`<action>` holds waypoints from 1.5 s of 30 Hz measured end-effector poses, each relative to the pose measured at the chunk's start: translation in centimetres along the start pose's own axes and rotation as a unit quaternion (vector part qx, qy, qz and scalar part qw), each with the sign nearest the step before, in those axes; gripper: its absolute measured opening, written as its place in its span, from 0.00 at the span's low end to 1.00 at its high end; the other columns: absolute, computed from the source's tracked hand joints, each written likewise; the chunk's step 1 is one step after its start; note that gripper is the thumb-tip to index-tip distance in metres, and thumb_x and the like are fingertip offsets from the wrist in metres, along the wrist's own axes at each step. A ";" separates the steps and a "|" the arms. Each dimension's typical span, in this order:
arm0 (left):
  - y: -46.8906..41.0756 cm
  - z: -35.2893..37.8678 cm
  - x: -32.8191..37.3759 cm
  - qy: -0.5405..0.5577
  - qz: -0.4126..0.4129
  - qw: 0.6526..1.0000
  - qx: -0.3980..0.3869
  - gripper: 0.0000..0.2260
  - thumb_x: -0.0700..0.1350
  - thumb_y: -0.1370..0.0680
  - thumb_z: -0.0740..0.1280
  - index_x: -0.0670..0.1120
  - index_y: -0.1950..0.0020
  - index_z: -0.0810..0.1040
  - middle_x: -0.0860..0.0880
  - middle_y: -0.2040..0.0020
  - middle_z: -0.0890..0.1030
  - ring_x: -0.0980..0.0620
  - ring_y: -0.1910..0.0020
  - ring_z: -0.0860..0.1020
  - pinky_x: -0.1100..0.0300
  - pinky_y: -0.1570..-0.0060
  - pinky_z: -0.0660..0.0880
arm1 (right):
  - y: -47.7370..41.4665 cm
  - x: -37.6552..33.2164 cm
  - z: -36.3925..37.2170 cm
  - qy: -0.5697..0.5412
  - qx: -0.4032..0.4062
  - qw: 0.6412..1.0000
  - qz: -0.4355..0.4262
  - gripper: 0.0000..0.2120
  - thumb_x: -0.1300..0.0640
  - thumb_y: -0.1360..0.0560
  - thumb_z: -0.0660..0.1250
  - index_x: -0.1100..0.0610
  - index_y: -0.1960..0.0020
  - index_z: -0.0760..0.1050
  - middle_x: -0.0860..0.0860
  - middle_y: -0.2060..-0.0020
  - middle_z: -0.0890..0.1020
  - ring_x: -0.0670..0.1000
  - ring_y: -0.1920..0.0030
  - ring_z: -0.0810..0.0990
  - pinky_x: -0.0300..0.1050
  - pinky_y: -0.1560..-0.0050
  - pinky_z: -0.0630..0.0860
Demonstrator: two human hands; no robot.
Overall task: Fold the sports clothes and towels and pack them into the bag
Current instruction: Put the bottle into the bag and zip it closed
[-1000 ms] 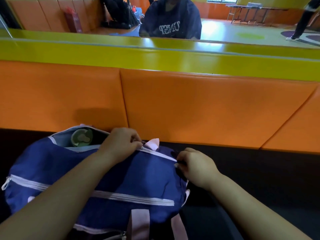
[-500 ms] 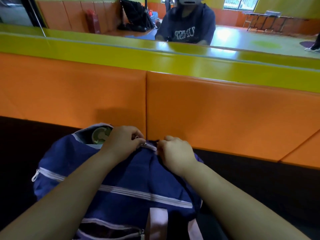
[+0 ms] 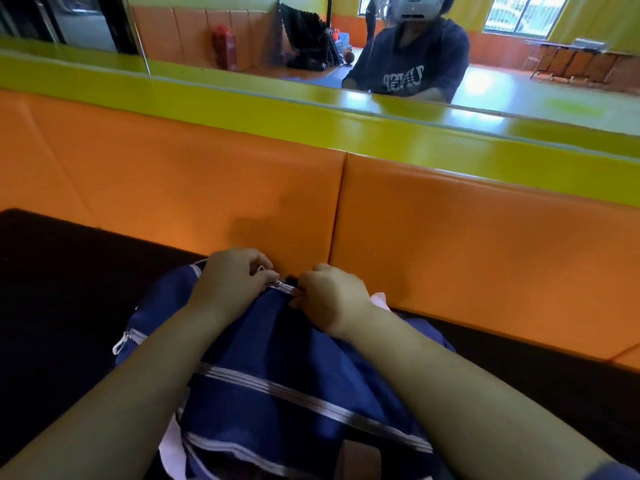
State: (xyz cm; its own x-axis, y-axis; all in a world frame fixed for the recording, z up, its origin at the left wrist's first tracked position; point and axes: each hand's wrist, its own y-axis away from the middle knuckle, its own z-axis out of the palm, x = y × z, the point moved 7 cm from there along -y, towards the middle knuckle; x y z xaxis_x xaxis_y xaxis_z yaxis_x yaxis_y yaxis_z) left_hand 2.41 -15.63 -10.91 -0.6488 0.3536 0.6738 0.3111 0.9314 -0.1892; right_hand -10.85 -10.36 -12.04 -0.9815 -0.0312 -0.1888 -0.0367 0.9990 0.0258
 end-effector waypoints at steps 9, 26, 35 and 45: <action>-0.6 -5.0 -4.7 -0.071 -0.060 0.992 0.082 0.04 0.46 0.26 0.71 0.46 0.56 0.82 0.47 0.58 0.82 0.53 0.58 0.75 0.62 0.58 0.67 | 0.7 1.7 0.7 -0.052 -0.025 0.998 0.016 0.06 0.50 0.22 0.64 0.52 0.51 0.74 0.50 0.53 0.74 0.52 0.54 0.73 0.45 0.57 0.70; -0.7 -7.4 -8.6 -0.105 -0.113 0.981 0.120 0.07 0.45 0.24 0.68 0.43 0.48 0.79 0.44 0.50 0.80 0.49 0.54 0.75 0.59 0.56 0.69 | 1.2 1.3 0.2 -0.009 -0.001 0.998 0.058 0.09 0.49 0.22 0.63 0.53 0.48 0.75 0.50 0.51 0.75 0.51 0.54 0.72 0.43 0.60 0.67; 4.7 -6.9 -2.4 -0.076 -0.038 0.988 0.131 0.10 0.52 0.24 0.67 0.46 0.57 0.80 0.49 0.56 0.81 0.49 0.57 0.77 0.53 0.55 0.75 | 8.0 2.9 -2.9 -0.026 0.144 0.989 0.015 0.09 0.46 0.24 0.65 0.51 0.51 0.77 0.48 0.56 0.78 0.53 0.55 0.76 0.49 0.60 0.75; 15.6 0.9 1.5 -0.029 0.033 0.999 0.020 0.09 0.53 0.28 0.71 0.49 0.63 0.79 0.52 0.63 0.79 0.55 0.61 0.76 0.58 0.57 0.72 | 18.8 5.3 0.1 -0.130 0.169 0.977 0.000 0.10 0.44 0.28 0.63 0.50 0.60 0.77 0.45 0.63 0.79 0.50 0.59 0.78 0.50 0.61 0.75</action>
State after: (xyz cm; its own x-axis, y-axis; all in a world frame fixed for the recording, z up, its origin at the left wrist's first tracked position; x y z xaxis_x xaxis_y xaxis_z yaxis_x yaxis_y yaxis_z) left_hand 5.72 -0.53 -13.49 -0.6678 0.4172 0.6164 0.3264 0.9084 -0.2613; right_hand -16.71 8.28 -12.64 -0.8994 -0.0655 -0.4322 0.0710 0.9537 -0.2923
